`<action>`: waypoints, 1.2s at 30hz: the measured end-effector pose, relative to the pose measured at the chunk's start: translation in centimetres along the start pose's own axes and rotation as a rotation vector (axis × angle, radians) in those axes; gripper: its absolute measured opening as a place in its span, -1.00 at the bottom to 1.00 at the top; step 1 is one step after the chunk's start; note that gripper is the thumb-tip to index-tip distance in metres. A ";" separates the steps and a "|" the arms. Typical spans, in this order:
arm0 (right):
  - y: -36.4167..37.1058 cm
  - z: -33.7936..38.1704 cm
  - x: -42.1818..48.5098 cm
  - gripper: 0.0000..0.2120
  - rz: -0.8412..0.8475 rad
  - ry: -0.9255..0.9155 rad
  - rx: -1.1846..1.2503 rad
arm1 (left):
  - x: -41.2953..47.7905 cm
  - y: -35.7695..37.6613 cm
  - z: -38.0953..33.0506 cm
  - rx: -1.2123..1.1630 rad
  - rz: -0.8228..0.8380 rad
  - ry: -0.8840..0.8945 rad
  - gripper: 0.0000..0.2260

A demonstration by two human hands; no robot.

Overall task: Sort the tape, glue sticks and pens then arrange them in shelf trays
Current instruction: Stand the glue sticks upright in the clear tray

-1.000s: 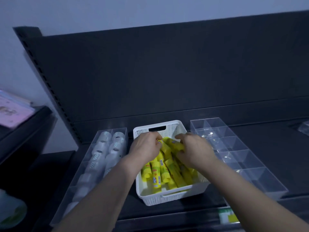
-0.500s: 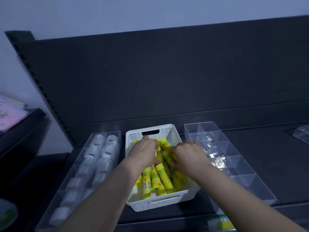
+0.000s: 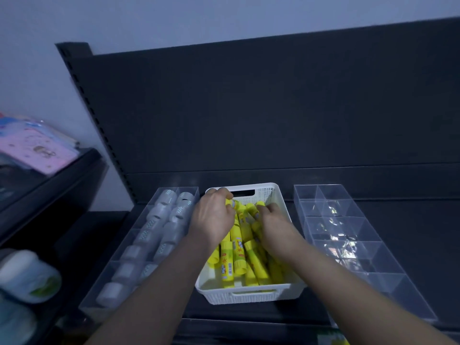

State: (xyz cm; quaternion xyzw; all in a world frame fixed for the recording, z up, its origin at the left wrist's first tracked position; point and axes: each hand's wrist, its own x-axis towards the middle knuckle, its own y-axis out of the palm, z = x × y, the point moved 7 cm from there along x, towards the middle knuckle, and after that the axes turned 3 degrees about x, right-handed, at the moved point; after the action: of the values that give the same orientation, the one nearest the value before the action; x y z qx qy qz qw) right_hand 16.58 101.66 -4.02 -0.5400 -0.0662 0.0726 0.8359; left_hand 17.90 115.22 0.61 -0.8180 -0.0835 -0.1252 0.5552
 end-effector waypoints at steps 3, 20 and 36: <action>-1.0 0.1 -0.2 -0.64 -0.088 -0.011 -0.163 | 0.1 -0.2 0.3 -0.017 -0.005 -0.013 -0.72; -0.1 1.2 -1.8 -0.60 0.097 -0.008 -0.176 | 0.2 0.1 1.1 -0.089 -0.020 -0.012 -0.74; 0.2 0.8 -1.2 -0.61 -0.117 0.080 -0.116 | 0.4 0.1 2.5 -0.118 -0.024 -0.020 -0.74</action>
State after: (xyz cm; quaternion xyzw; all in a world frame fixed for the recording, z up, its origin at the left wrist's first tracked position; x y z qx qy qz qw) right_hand 15.24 102.20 -3.94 -0.5850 -0.0682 -0.0023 0.8081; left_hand 18.61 117.54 -0.22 -0.8495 -0.0915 -0.1282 0.5035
